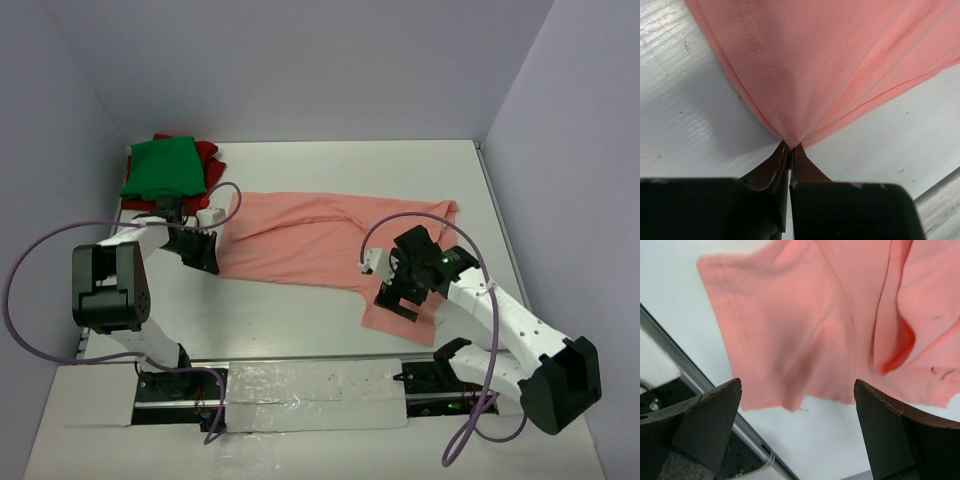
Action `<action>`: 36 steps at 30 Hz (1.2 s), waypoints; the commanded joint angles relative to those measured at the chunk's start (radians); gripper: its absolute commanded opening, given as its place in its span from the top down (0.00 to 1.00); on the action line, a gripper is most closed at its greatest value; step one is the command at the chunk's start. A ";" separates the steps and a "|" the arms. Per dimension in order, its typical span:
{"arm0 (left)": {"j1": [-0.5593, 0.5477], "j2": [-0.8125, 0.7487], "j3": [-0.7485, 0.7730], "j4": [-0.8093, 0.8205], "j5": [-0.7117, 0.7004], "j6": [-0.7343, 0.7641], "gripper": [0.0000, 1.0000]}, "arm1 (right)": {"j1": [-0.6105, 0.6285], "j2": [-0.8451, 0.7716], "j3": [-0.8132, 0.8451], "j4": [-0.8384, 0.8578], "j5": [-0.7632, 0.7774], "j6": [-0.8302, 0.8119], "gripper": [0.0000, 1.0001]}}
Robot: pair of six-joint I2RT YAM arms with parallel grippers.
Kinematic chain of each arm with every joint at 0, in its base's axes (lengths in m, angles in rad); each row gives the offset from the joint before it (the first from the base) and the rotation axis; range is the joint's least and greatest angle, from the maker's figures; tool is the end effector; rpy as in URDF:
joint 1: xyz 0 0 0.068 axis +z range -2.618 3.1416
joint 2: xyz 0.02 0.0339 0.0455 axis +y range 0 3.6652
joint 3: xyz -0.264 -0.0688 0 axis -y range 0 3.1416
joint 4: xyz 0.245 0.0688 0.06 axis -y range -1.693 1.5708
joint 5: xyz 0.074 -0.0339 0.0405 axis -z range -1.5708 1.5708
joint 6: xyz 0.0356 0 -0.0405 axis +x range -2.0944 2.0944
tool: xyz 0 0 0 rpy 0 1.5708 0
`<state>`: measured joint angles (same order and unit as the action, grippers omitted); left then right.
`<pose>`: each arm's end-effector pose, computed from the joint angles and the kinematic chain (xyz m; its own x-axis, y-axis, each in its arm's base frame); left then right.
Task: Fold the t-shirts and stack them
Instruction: Grap the side of the flattened tshirt closest away from the robot with both arms
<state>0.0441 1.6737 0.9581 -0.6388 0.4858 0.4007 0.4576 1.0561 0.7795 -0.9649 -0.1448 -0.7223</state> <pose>0.2945 -0.0036 0.1576 -0.8746 0.3067 -0.3756 0.4369 0.8343 -0.3362 0.1569 0.0830 0.2308 -0.3202 -0.8869 -0.3329 -0.9206 0.3742 -0.1113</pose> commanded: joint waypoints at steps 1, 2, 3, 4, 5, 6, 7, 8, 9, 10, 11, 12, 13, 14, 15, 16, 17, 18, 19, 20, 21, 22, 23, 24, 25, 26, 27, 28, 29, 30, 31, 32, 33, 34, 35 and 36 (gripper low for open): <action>0.008 -0.038 0.018 0.016 0.025 -0.002 0.95 | 0.062 0.001 -0.028 0.150 0.044 0.063 0.00; 0.010 -0.040 0.016 0.019 0.027 -0.003 0.95 | 0.082 0.019 -0.023 0.152 0.012 0.075 0.01; 0.010 -0.040 0.016 0.021 0.027 -0.005 0.95 | 0.088 0.044 -0.005 0.143 -0.016 0.084 0.04; 0.010 -0.042 0.018 0.021 0.027 -0.006 0.95 | 0.099 0.095 0.003 0.132 -0.044 0.087 0.06; 0.010 -0.040 0.019 0.019 0.028 -0.008 0.95 | 0.122 0.114 0.010 0.130 -0.088 0.090 0.07; 0.011 -0.040 0.021 0.019 0.028 -0.010 0.95 | 0.134 0.129 0.007 0.138 -0.102 0.084 0.08; 0.010 -0.043 0.021 0.021 0.025 -0.013 0.96 | 0.153 0.149 0.001 0.155 -0.098 0.089 0.08; 0.010 -0.049 0.019 0.022 0.025 -0.011 0.96 | 0.188 0.157 -0.017 0.181 -0.096 0.086 0.08; 0.010 -0.052 0.019 0.021 0.025 -0.011 0.96 | 0.209 0.163 -0.025 0.193 -0.092 0.081 0.08; 0.010 -0.057 0.018 0.022 0.023 -0.014 0.96 | 0.228 0.177 -0.032 0.215 -0.085 0.092 0.08; 0.010 -0.063 0.016 0.024 0.022 -0.014 0.95 | 0.242 0.183 -0.036 0.232 -0.091 0.095 0.08; 0.010 -0.065 0.016 0.024 0.020 -0.016 0.96 | 0.268 0.206 -0.031 0.233 -0.113 0.104 0.08; 0.011 -0.066 0.014 0.025 0.020 -0.016 0.95 | 0.279 0.217 -0.029 0.245 -0.114 0.115 0.08; 0.013 -0.068 0.013 0.025 0.019 -0.014 0.96 | 0.288 0.228 -0.025 0.261 -0.116 0.122 0.09; 0.013 -0.068 0.013 0.025 0.019 -0.014 0.96 | 0.308 0.237 -0.020 0.268 -0.116 0.135 0.09; 0.016 -0.068 0.010 0.025 0.019 -0.014 0.96 | 0.312 0.249 -0.020 0.284 -0.116 0.144 0.10; 0.016 -0.068 0.010 0.025 0.019 -0.014 0.96 | 0.319 0.255 -0.016 0.299 -0.119 0.150 0.11; 0.016 -0.069 0.010 0.024 0.019 -0.014 0.96 | 0.326 0.263 -0.013 0.305 -0.127 0.161 0.11; 0.017 -0.069 0.008 0.025 0.017 -0.013 0.96 | 0.345 0.274 -0.010 0.313 -0.125 0.172 0.11; 0.019 -0.071 0.008 0.024 0.020 -0.011 0.96 | 0.352 0.278 -0.005 0.325 -0.127 0.178 0.11; 0.019 -0.071 0.010 0.019 0.020 -0.008 0.96 | 0.369 0.280 -0.008 0.333 -0.122 0.187 0.11; 0.020 -0.074 0.008 0.019 0.020 -0.008 0.96 | 0.378 0.278 -0.013 0.345 -0.112 0.193 0.11; 0.020 -0.078 0.008 0.018 0.020 -0.008 0.96 | 0.388 0.278 -0.023 0.362 -0.104 0.196 0.11; 0.020 -0.080 0.007 0.019 0.022 -0.005 0.96 | 0.395 0.280 -0.028 0.373 -0.095 0.204 0.11; 0.022 -0.081 0.007 0.018 0.023 -0.005 0.96 | 0.404 0.282 -0.034 0.386 -0.072 0.211 0.11; 0.022 -0.083 0.007 0.018 0.023 -0.003 0.96 | 0.408 0.286 -0.037 0.396 -0.073 0.218 0.12; 0.022 -0.083 0.007 0.018 0.027 -0.002 0.96 | 0.408 0.300 -0.036 0.396 -0.076 0.221 0.12; 0.023 -0.081 0.005 0.019 0.027 -0.003 0.96 | 0.409 0.308 -0.036 0.400 -0.072 0.227 0.13; 0.023 -0.081 0.005 0.018 0.028 -0.002 0.96 | 0.409 0.330 -0.034 0.399 -0.056 0.227 0.16; 0.023 -0.081 0.005 0.018 0.028 0.000 0.96 | 0.409 0.341 -0.033 0.397 -0.044 0.228 0.18; 0.023 -0.080 0.007 0.018 0.028 0.001 0.96 | 0.411 0.352 -0.031 0.400 -0.029 0.236 0.19; 0.025 -0.080 0.007 0.016 0.028 0.001 0.96 | 0.411 0.367 -0.031 0.393 -0.006 0.236 0.20; 0.026 -0.081 0.007 0.014 0.030 0.003 0.96 | 0.409 0.405 -0.028 0.388 0.014 0.241 0.20; 0.027 -0.084 0.007 0.014 0.031 0.001 0.96 | 0.411 0.430 -0.026 0.384 0.042 0.250 0.21; 0.027 -0.086 0.007 0.016 0.031 0.001 0.96 | 0.411 0.453 -0.013 0.361 0.062 0.251 0.21; 0.028 -0.088 0.007 0.014 0.033 0.003 0.96 | 0.412 0.482 -0.013 0.361 0.092 0.262 0.21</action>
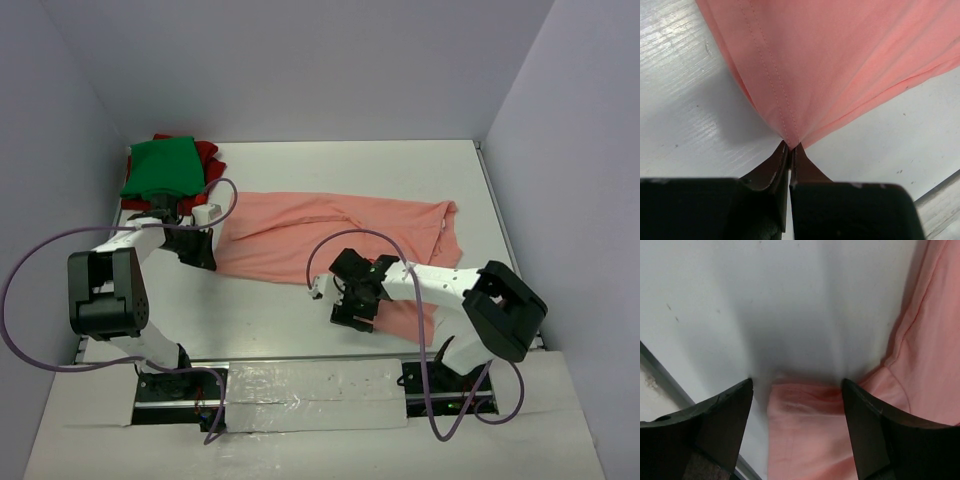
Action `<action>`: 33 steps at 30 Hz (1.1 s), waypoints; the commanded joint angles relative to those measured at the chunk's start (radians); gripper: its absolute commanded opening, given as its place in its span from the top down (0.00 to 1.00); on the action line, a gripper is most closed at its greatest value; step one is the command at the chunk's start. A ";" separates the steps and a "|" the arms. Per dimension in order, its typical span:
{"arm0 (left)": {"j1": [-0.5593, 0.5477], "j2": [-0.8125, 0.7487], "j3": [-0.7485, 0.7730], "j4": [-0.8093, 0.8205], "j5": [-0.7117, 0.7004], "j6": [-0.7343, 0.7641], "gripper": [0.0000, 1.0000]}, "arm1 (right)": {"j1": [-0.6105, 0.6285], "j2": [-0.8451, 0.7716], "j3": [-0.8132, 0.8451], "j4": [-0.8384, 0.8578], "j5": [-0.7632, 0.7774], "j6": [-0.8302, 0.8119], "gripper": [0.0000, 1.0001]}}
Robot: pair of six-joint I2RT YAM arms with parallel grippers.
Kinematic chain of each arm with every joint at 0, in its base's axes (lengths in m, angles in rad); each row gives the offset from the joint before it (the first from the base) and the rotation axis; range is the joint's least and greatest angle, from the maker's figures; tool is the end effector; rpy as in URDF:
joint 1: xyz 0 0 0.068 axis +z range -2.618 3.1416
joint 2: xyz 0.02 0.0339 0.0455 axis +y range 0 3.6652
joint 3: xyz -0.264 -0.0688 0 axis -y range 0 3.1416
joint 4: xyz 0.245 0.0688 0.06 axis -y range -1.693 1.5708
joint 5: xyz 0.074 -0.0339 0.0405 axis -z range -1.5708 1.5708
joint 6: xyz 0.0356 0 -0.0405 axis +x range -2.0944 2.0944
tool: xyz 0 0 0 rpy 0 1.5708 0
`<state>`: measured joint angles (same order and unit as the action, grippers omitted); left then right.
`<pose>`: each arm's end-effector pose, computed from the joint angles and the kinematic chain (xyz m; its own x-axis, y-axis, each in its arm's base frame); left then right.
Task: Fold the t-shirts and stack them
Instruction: Grap the side of the flattened tshirt closest away from the robot with both arms
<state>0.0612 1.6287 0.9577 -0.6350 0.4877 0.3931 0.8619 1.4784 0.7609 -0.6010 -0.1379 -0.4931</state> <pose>0.2925 0.0012 0.1699 -0.8637 0.2861 -0.4150 0.4322 0.8440 -0.3175 0.1571 0.1907 0.1547 -0.1888 -0.9404 -0.2829 -0.9804 0.1971 -0.0009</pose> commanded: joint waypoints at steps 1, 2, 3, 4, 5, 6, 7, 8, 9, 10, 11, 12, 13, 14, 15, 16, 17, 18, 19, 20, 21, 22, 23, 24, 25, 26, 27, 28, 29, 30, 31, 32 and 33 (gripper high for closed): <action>0.011 -0.043 0.006 0.012 0.031 0.010 0.96 | 0.006 0.066 0.005 0.000 0.099 0.037 0.23; 0.011 -0.041 0.006 0.011 0.031 0.012 0.96 | 0.006 0.069 0.002 0.006 0.107 0.041 0.25; 0.011 -0.040 0.004 0.012 0.031 0.012 0.96 | 0.006 0.066 -0.002 0.007 0.121 0.045 0.25; 0.012 -0.036 0.004 0.014 0.032 0.012 0.96 | 0.006 0.066 -0.002 0.007 0.127 0.047 0.25; 0.012 -0.035 0.003 0.017 0.034 0.010 0.96 | 0.006 0.066 0.003 0.006 0.130 0.051 0.31; 0.012 -0.033 0.001 0.020 0.034 0.010 0.96 | 0.006 0.060 0.005 0.004 0.135 0.050 0.34; 0.012 -0.030 0.000 0.018 0.034 0.010 0.96 | 0.006 0.059 0.005 0.003 0.136 0.050 0.36; 0.012 -0.029 0.001 0.020 0.037 0.010 0.96 | 0.006 0.057 0.008 0.001 0.136 0.051 0.45; 0.012 -0.027 0.001 0.018 0.035 0.010 0.96 | 0.006 0.054 0.006 -0.002 0.136 0.051 0.49; 0.012 -0.026 0.003 0.020 0.035 0.010 0.96 | 0.006 0.054 0.008 -0.005 0.141 0.051 0.55; 0.012 -0.027 0.003 0.018 0.035 0.010 0.96 | 0.006 0.053 0.006 -0.008 0.161 0.053 0.60; 0.012 -0.029 0.003 0.018 0.034 0.010 0.96 | 0.006 0.046 0.006 -0.011 0.162 0.051 0.64; 0.012 -0.029 0.004 0.017 0.034 0.010 0.96 | 0.006 0.043 0.005 -0.013 0.169 0.054 0.72; 0.012 -0.029 0.006 0.017 0.035 0.010 0.96 | 0.006 0.040 0.003 -0.014 0.172 0.057 0.80; 0.014 -0.029 0.007 0.015 0.037 0.010 0.96 | 0.006 0.036 0.003 -0.022 0.170 0.056 0.89; 0.012 -0.030 0.007 0.017 0.037 0.010 0.96 | 0.006 0.034 0.002 -0.025 0.169 0.057 0.95; 0.012 -0.030 0.007 0.015 0.038 0.009 0.96 | 0.006 0.023 0.002 -0.025 0.178 0.063 0.98; 0.012 -0.030 0.006 0.015 0.043 0.009 0.96 | 0.006 0.020 0.000 -0.031 0.176 0.064 1.00; 0.012 -0.033 0.006 0.015 0.045 0.007 0.96 | 0.006 0.016 -0.002 -0.037 0.173 0.064 1.00; 0.012 -0.036 0.004 0.017 0.046 0.004 0.97 | 0.006 -0.003 -0.003 -0.037 0.176 0.071 1.00; 0.014 -0.039 0.003 0.017 0.049 0.003 0.97 | 0.006 -0.012 -0.008 -0.039 0.178 0.074 1.00; 0.012 -0.052 0.003 0.017 0.055 0.003 0.97 | 0.006 -0.023 -0.008 -0.048 0.175 0.073 1.00; 0.014 -0.061 0.000 0.021 0.058 -0.002 0.98 | 0.006 -0.044 -0.009 -0.048 0.178 0.082 1.00; 0.014 -0.069 0.000 0.021 0.058 -0.007 0.98 | 0.006 -0.056 -0.008 -0.051 0.185 0.083 1.00; 0.012 -0.081 0.003 0.020 0.064 -0.008 0.98 | 0.006 -0.069 -0.006 -0.059 0.188 0.083 1.00; 0.012 -0.087 0.009 0.017 0.066 -0.011 0.98 | 0.005 -0.090 -0.003 -0.068 0.190 0.093 1.00; 0.014 -0.095 0.012 0.009 0.069 -0.011 0.98 | 0.005 -0.102 -0.003 -0.071 0.205 0.094 1.00; 0.014 -0.105 0.018 0.003 0.072 -0.013 0.98 | 0.005 -0.113 0.001 -0.077 0.213 0.094 1.00; 0.014 -0.112 0.029 -0.003 0.078 -0.014 0.98 | 0.005 -0.139 0.002 -0.079 0.225 0.096 1.00; 0.014 -0.116 0.035 -0.014 0.078 -0.014 0.98 | 0.003 -0.150 0.002 -0.085 0.234 0.094 1.00; 0.014 -0.125 0.041 -0.021 0.078 -0.013 0.98 | 0.000 -0.159 0.011 -0.101 0.247 0.090 1.00; 0.012 -0.128 0.055 -0.028 0.080 -0.013 0.98 | -0.001 -0.177 0.018 -0.111 0.253 0.091 1.00; 0.014 -0.132 0.061 -0.040 0.078 -0.011 0.98 | -0.004 -0.187 0.028 -0.121 0.253 0.087 1.00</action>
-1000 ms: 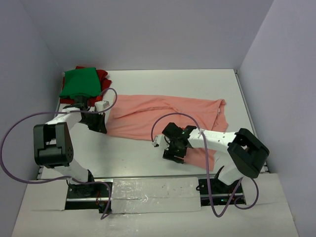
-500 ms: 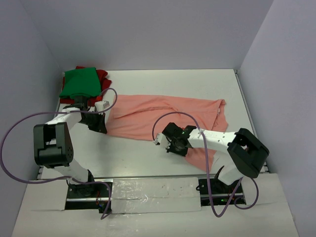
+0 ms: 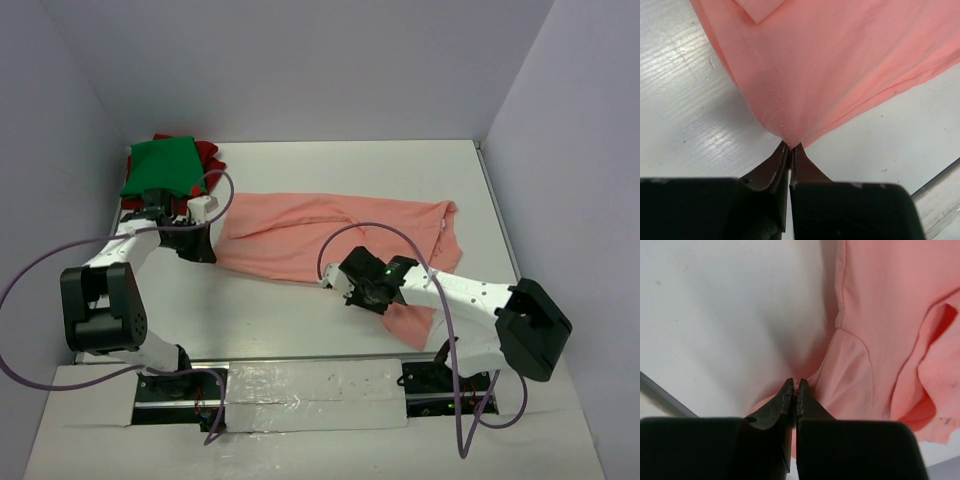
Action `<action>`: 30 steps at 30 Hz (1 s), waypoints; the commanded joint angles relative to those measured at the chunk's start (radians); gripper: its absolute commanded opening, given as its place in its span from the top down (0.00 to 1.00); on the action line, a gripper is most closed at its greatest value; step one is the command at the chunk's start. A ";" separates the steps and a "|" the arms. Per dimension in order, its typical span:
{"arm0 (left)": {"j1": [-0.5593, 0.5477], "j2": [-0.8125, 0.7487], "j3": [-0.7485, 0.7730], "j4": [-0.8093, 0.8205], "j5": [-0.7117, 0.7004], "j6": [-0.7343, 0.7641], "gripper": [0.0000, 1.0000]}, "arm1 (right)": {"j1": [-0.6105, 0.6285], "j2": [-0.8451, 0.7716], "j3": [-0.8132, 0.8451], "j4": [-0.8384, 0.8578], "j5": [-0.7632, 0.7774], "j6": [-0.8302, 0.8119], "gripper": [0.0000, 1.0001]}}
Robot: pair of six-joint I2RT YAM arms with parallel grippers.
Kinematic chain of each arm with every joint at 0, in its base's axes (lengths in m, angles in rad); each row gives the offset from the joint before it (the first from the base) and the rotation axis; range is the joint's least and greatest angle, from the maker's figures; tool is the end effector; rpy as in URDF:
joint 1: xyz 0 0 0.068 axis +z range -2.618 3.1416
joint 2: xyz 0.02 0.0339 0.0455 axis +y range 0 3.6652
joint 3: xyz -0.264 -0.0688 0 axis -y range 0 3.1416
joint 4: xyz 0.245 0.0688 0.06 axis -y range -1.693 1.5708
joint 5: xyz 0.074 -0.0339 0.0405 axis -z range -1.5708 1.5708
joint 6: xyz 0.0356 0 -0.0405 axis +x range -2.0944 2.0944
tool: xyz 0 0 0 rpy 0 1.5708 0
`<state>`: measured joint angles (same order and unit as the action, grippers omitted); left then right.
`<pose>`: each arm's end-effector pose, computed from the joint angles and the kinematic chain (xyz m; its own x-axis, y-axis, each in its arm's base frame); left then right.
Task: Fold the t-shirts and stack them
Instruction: Grap the side of the flattened tshirt closest away from the robot with both arms, then fold the other side of the tshirt into a rectangle
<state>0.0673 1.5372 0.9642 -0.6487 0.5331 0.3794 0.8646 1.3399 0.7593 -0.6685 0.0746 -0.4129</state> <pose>0.2859 0.0011 0.1966 -0.8281 0.2639 -0.4946 0.4545 0.8324 -0.3169 0.1526 0.1748 0.1824 -0.2656 -0.9280 -0.2612 -0.9280 0.3195 -0.1916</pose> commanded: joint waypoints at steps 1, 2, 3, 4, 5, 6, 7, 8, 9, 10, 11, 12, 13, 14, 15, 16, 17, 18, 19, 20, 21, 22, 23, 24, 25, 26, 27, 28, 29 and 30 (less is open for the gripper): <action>0.008 -0.043 0.065 -0.034 0.033 0.001 0.98 | -0.013 -0.057 0.046 -0.075 0.040 -0.004 1.00; 0.006 -0.042 0.083 -0.051 0.037 0.004 0.97 | -0.018 -0.074 0.061 -0.080 0.047 -0.009 1.00; 0.008 -0.042 0.093 -0.051 0.044 0.007 0.97 | -0.024 -0.080 0.061 -0.086 0.053 -0.016 1.00; 0.006 -0.037 0.102 -0.066 0.044 0.009 0.97 | -0.044 -0.085 0.080 -0.101 0.048 -0.027 1.00; 0.006 -0.035 0.114 -0.074 0.047 0.012 0.97 | -0.053 -0.091 0.087 -0.105 0.054 -0.046 1.00; 0.006 -0.032 0.122 -0.084 0.051 0.019 0.96 | -0.061 -0.094 0.095 -0.108 0.060 -0.052 1.00; 0.006 -0.028 0.129 -0.095 0.054 0.019 0.96 | -0.085 -0.094 0.115 -0.120 0.059 -0.072 1.00; 0.006 -0.026 0.136 -0.098 0.053 0.024 0.96 | -0.097 -0.094 0.126 -0.126 0.056 -0.081 1.00; 0.006 -0.023 0.140 -0.106 0.056 0.026 0.94 | -0.110 -0.096 0.144 -0.129 0.053 -0.090 1.00; 0.006 -0.023 0.149 -0.115 0.057 0.026 0.94 | -0.121 -0.094 0.156 -0.141 0.051 -0.110 1.00; 0.006 -0.023 0.151 -0.118 0.056 0.033 0.93 | -0.145 -0.093 0.169 -0.149 0.045 -0.119 1.00; 0.006 -0.022 0.156 -0.123 0.056 0.035 0.91 | -0.159 -0.091 0.190 -0.155 0.041 -0.133 1.00; 0.006 -0.020 0.169 -0.124 0.056 0.033 0.89 | -0.173 -0.088 0.202 -0.152 0.040 -0.159 1.00; 0.006 -0.019 0.177 -0.127 0.053 0.036 0.88 | -0.205 -0.084 0.230 -0.152 0.036 -0.170 1.00; 0.006 -0.008 0.186 -0.134 0.054 0.038 0.86 | -0.222 -0.079 0.242 -0.160 0.027 -0.200 1.00; 0.008 -0.003 0.211 -0.141 0.056 0.035 0.85 | -0.236 -0.064 0.255 -0.157 0.027 -0.213 1.00; 0.005 0.004 0.223 -0.146 0.056 0.035 0.85 | -0.266 -0.053 0.265 -0.155 0.033 -0.227 1.00; 0.005 0.020 0.238 -0.149 0.059 0.036 0.84 | -0.280 -0.042 0.290 -0.155 0.033 -0.243 1.00; 0.005 0.030 0.273 -0.150 0.061 0.033 0.84 | -0.295 -0.016 0.304 -0.152 0.031 -0.268 1.00; 0.003 0.040 0.292 -0.158 0.065 0.029 0.84 | -0.320 -0.002 0.333 -0.151 0.030 -0.279 1.00; 0.002 0.063 0.312 -0.163 0.068 0.029 0.84 | -0.331 0.011 0.347 -0.151 0.025 -0.302 1.00; -0.001 0.076 0.355 -0.166 0.070 0.024 0.84 | -0.337 0.039 0.362 -0.149 0.024 -0.314 1.00; -0.007 0.105 0.378 -0.173 0.070 0.024 0.83 | -0.346 0.053 0.388 -0.151 0.022 -0.326 1.00; -0.014 0.122 0.427 -0.180 0.068 0.024 0.83 | -0.357 0.082 0.402 -0.151 0.021 -0.348 1.00; -0.018 0.141 0.450 -0.184 0.064 0.020 0.83 | -0.360 0.096 0.416 -0.151 0.019 -0.359 1.00; -0.030 0.177 0.474 -0.195 0.064 0.021 0.83 | -0.369 0.110 0.440 -0.151 0.019 -0.386 1.00; -0.035 0.198 0.520 -0.197 0.061 0.019 0.83 | -0.375 0.135 0.451 -0.149 0.017 -0.397 1.00; -0.040 0.214 0.539 -0.198 0.059 0.012 0.82 | -0.380 0.148 0.466 -0.149 0.011 -0.406 1.00; -0.052 0.250 0.559 -0.200 0.056 0.012 0.82 | -0.389 0.163 0.494 -0.155 0.004 -0.421 1.00; -0.057 0.267 0.589 -0.203 0.054 0.010 0.81 | -0.401 0.189 0.508 -0.163 -0.016 -0.432 1.00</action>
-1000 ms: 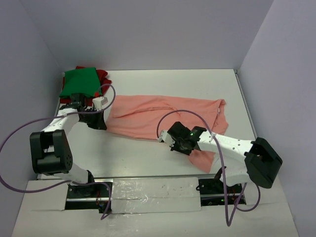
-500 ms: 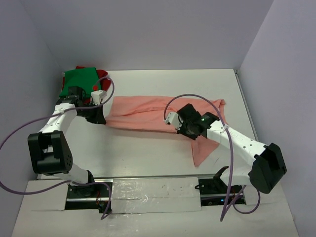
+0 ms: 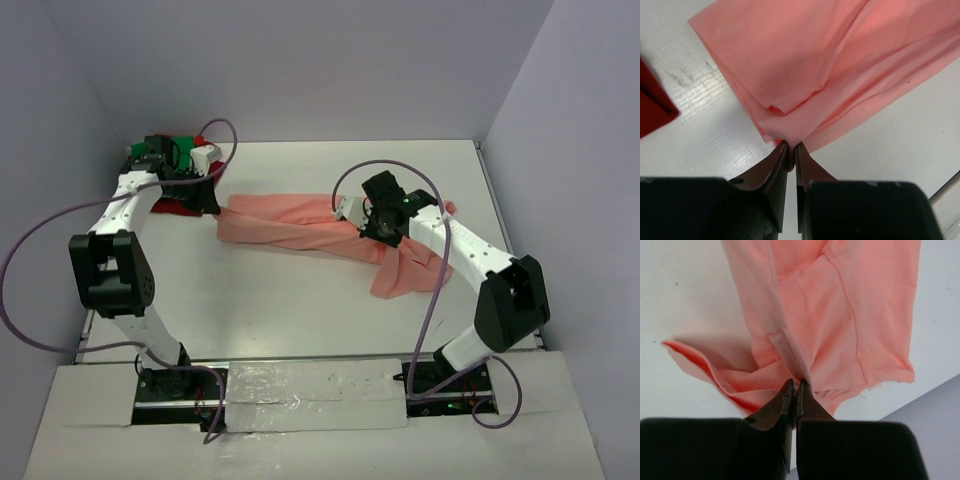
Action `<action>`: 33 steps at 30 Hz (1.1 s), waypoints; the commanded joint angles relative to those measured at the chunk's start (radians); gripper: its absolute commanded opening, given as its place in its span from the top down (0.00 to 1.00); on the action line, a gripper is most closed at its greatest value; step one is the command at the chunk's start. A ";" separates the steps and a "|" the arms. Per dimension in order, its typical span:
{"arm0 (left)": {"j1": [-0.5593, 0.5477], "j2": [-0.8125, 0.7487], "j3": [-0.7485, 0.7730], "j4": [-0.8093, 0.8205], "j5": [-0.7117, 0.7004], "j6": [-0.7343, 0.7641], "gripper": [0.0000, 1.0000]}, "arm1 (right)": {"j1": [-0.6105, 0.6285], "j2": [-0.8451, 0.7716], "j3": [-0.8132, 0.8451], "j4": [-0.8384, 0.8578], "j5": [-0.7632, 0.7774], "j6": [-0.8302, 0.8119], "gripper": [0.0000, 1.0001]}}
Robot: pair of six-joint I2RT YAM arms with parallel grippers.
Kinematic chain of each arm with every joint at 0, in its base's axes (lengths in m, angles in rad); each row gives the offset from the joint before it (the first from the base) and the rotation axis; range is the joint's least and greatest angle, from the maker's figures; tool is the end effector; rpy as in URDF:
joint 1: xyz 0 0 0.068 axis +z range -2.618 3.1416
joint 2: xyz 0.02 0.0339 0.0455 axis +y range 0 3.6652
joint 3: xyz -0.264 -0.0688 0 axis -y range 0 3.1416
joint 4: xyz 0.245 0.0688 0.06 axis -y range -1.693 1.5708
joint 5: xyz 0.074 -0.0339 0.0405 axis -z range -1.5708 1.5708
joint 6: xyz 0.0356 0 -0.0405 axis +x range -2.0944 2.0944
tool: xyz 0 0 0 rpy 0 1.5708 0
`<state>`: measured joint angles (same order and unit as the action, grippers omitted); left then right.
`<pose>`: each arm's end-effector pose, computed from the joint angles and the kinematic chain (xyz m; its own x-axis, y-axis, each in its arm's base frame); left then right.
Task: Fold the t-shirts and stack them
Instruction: Fold the other side of the tshirt into a rectangle
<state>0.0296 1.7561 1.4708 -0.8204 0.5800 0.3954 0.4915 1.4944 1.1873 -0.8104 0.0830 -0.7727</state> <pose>0.3676 -0.0086 0.2688 -0.7394 0.3004 -0.6026 0.5480 0.7885 -0.2793 0.2654 0.1387 0.2614 -0.2615 -0.9291 -0.2615 -0.8671 0.3452 -0.3591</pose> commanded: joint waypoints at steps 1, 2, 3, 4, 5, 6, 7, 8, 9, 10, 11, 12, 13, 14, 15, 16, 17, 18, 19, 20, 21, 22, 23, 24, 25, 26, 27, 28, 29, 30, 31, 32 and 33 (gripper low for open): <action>-0.019 0.062 0.095 -0.028 0.001 -0.010 0.81 | -0.034 0.046 0.103 -0.024 -0.029 -0.082 1.00; -0.036 0.090 0.117 -0.025 -0.003 -0.012 0.81 | -0.040 0.072 0.113 -0.024 -0.034 -0.095 1.00; -0.055 0.107 0.128 -0.016 -0.008 -0.018 0.81 | -0.054 0.085 0.132 -0.027 -0.045 -0.105 1.00; -0.060 0.140 0.138 -0.014 -0.014 -0.020 0.80 | -0.060 0.096 0.139 -0.027 -0.048 -0.114 1.00; -0.063 0.157 0.166 -0.014 -0.017 -0.020 0.80 | -0.067 0.116 0.147 -0.023 -0.049 -0.128 1.00; -0.068 0.175 0.180 -0.014 -0.019 -0.024 0.80 | -0.073 0.127 0.155 -0.024 -0.052 -0.134 1.00; -0.071 0.207 0.192 -0.011 -0.019 -0.029 0.80 | -0.086 0.136 0.170 -0.023 -0.061 -0.143 1.00; -0.073 0.223 0.218 -0.011 -0.020 -0.030 0.80 | -0.094 0.153 0.179 -0.015 -0.063 -0.152 1.00; -0.074 0.239 0.232 -0.010 -0.023 -0.033 0.80 | -0.102 0.162 0.189 -0.016 -0.066 -0.158 1.00; -0.076 0.268 0.244 -0.005 -0.025 -0.036 0.81 | -0.114 0.170 0.205 -0.016 -0.075 -0.172 1.00; -0.076 0.284 0.276 -0.003 -0.028 -0.039 0.81 | -0.122 0.187 0.215 -0.006 -0.077 -0.177 1.00; -0.076 0.302 0.295 -0.006 -0.029 -0.041 0.81 | -0.129 0.197 0.224 -0.006 -0.077 -0.180 1.00; -0.077 0.336 0.313 -0.016 -0.031 -0.043 0.81 | -0.143 0.210 0.251 -0.007 -0.077 -0.184 1.00; -0.077 0.351 0.350 -0.019 -0.032 -0.043 0.82 | -0.149 0.236 0.265 -0.010 -0.077 -0.191 1.00; -0.077 0.365 0.367 -0.020 -0.037 -0.044 0.82 | -0.157 0.248 0.279 -0.013 -0.077 -0.195 1.00; -0.077 0.388 0.379 -0.016 -0.040 -0.044 0.82 | -0.163 0.257 0.300 -0.015 -0.077 -0.198 1.00; -0.077 0.401 0.399 -0.014 -0.043 -0.046 0.82 | -0.174 0.279 0.313 -0.013 -0.077 -0.207 1.00; -0.077 0.411 0.410 -0.014 -0.049 -0.046 0.83 | -0.180 0.288 0.324 -0.015 -0.094 -0.212 1.00; -0.077 0.433 0.419 -0.014 -0.051 -0.047 0.83 | -0.186 0.297 0.346 -0.015 -0.100 -0.215 1.00; -0.077 0.440 0.433 -0.011 -0.054 -0.046 0.83 | -0.192 0.315 0.359 -0.021 -0.104 -0.220 1.00; -0.077 0.451 0.440 -0.011 -0.054 -0.043 0.83 | -0.195 0.325 0.371 -0.024 -0.106 -0.221 1.00; -0.077 0.468 0.445 -0.010 -0.054 -0.043 0.82 | -0.197 0.331 0.388 -0.024 -0.106 -0.220 1.00; -0.077 0.474 0.450 -0.003 -0.054 -0.043 0.81 | -0.200 0.343 0.394 -0.026 -0.107 -0.223 1.00; -0.077 0.480 0.450 0.001 -0.052 -0.044 0.80 | -0.199 0.348 0.397 -0.026 -0.112 -0.224 1.00; -0.077 0.491 0.448 0.006 -0.054 -0.044 0.79 | -0.200 0.351 0.399 -0.023 -0.114 -0.230 1.00; -0.077 0.494 0.445 0.016 -0.052 -0.046 0.78 | -0.202 0.354 0.400 -0.015 -0.118 -0.232 1.00; -0.077 0.497 0.441 0.029 -0.052 -0.050 0.79 | -0.205 0.356 0.400 -0.012 -0.127 -0.234 1.00; -0.076 0.497 0.434 0.044 -0.057 -0.055 0.78 | -0.206 0.359 0.403 -0.010 -0.134 -0.240 1.00; -0.074 0.499 0.424 0.055 -0.060 -0.062 0.78 | -0.209 0.365 0.408 -0.007 -0.137 -0.243 1.00; -0.071 0.497 0.418 0.084 -0.060 -0.070 0.79 | -0.212 0.369 0.419 0.002 -0.138 -0.241 1.00; -0.069 0.496 0.411 0.099 -0.060 -0.076 0.78 | -0.217 0.380 0.428 0.008 -0.143 -0.235 1.00; -0.068 0.494 0.408 0.110 -0.065 -0.098 0.78 | -0.218 0.388 0.440 0.008 -0.146 -0.238 1.00; -0.066 0.487 0.405 0.145 -0.071 -0.111 0.78 | -0.225 0.394 0.460 0.019 -0.146 -0.235 1.00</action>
<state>-0.0444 2.2597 1.8721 -0.7807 0.5232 0.3290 0.2882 1.8690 1.5684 -0.8246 -0.0486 -0.9939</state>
